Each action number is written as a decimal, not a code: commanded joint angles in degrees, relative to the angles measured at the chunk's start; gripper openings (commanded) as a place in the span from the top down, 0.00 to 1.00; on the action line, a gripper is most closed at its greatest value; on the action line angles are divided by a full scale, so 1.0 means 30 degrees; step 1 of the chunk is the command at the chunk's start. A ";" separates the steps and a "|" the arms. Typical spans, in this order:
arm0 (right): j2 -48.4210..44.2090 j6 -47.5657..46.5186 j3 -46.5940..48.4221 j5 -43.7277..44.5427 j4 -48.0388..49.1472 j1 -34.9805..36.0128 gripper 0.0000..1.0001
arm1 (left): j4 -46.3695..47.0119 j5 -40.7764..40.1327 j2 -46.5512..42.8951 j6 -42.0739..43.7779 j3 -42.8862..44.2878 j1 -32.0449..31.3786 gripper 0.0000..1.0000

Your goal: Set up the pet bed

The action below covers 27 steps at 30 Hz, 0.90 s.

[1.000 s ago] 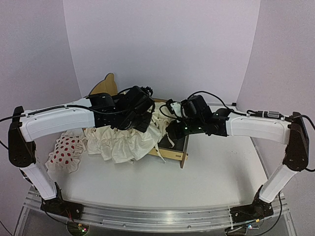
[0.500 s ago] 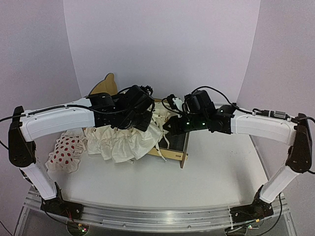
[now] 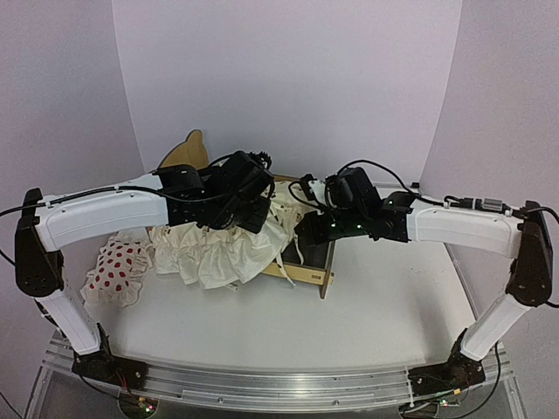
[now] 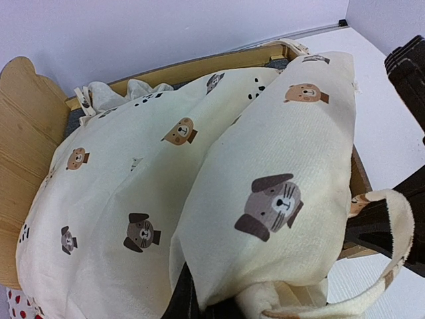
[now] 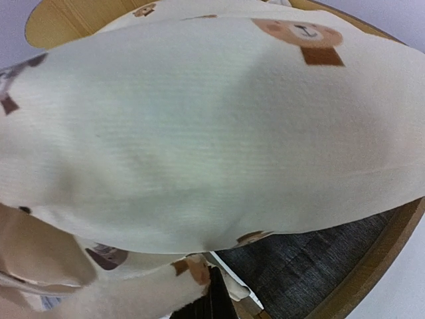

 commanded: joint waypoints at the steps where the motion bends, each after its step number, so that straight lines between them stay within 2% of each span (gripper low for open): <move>1: 0.0520 -0.0153 -0.0377 0.1414 0.0253 0.0077 1.00 | 0.0683 -0.0467 -0.0407 0.0121 -0.0049 0.0316 1.00; 9: 0.1138 0.0392 -0.1013 0.1815 0.0369 0.0076 1.00 | 0.0699 -0.0358 -0.0264 0.0094 -0.0077 0.0301 1.00; 19: 0.0319 0.1068 -0.2484 0.2248 0.0189 0.0086 1.00 | 0.0955 0.0415 0.0161 0.0271 0.0062 0.0315 1.00; 22: 0.0054 0.1083 -0.1960 0.1916 0.0079 0.0063 1.00 | 0.0838 0.0240 0.0235 0.0299 0.0237 0.0336 1.00; 27: 0.1331 0.1593 0.0438 -0.0704 0.0118 0.0075 1.00 | 0.0608 -0.0213 -0.0033 0.0233 0.0317 0.0376 1.00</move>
